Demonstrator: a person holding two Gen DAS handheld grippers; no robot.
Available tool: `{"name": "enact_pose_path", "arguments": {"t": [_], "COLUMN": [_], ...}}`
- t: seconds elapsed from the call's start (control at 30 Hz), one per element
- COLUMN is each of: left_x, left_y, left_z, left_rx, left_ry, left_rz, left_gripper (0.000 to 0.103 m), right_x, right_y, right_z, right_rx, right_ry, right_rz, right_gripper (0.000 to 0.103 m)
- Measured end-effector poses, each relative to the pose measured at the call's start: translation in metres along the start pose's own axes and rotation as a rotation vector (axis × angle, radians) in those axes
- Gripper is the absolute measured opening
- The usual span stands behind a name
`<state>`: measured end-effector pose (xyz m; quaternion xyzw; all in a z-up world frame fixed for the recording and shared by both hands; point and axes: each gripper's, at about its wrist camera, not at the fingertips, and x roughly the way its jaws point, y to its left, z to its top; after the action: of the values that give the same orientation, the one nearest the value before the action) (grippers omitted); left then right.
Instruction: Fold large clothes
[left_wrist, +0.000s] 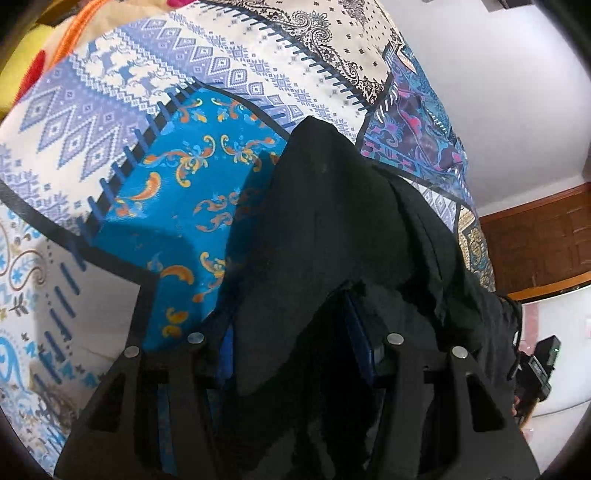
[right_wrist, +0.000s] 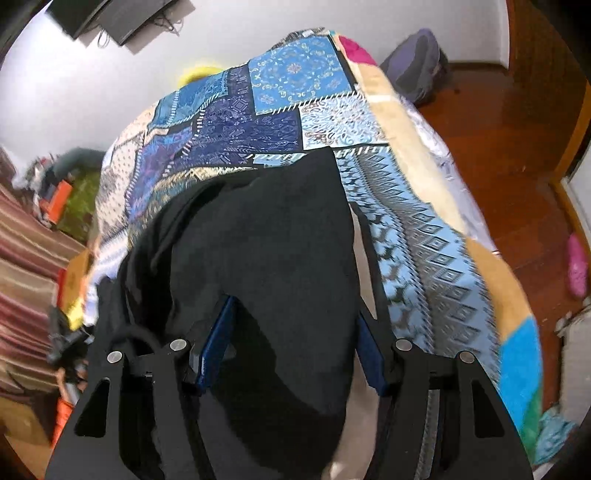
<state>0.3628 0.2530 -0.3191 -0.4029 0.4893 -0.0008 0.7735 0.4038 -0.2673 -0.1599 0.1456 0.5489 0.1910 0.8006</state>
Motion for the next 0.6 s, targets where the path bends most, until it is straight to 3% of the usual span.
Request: {"name": "enact_pose_path", "arguments": {"t": [0.07,0.1,0.13,0.17,0.2,0.23,0.3,0.47,0.6], "left_x": [0.002,0.003,0.003,0.001,-0.002,-0.005,-0.015,-0.045,-0.059], "left_y": [-0.002,-0.006,-0.01,-0.014,-0.023,-0.031,-0.047,-0.064,-0.076], "left_z": [0.002,0.003,0.003,0.003,0.002,0.001,0.001,0.015,0.03], "left_rx": [0.0,0.011,0.025,0.041,0.074,0.114,0.176,0.207,0.251], "left_ry": [0.007,0.012,0.008,-0.001,-0.024,-0.048,-0.09,-0.169,-0.232], "left_rz": [0.001,0.006,0.011,0.019,0.058,0.098,0.153,0.15,0.208], "left_gripper": [0.046,0.036,0.028,0.012,0.01,0.009,0.008,0.007,0.007], "right_x": [0.004,0.004,0.004,0.003,0.001,-0.003,-0.014,-0.022,-0.014], "right_y": [-0.002,-0.002,0.0,0.003,0.007,0.012,0.021,0.037,0.06], "right_z": [0.004,0.005,0.005,0.005,0.005,0.005,0.006,0.025,0.035], "right_rx": [0.034,0.047,0.051,0.049,0.042,0.031,0.013,0.003,-0.057], "right_ry": [0.003,-0.004,-0.009,-0.015,-0.026,-0.046,-0.085,-0.135,-0.16], "right_rz": [0.021,0.022,0.02,0.018,0.014,-0.005,-0.019,-0.013,-0.049], "right_gripper": [0.058,0.055,0.047,0.042,0.029,0.017,0.009,0.007,0.007]}}
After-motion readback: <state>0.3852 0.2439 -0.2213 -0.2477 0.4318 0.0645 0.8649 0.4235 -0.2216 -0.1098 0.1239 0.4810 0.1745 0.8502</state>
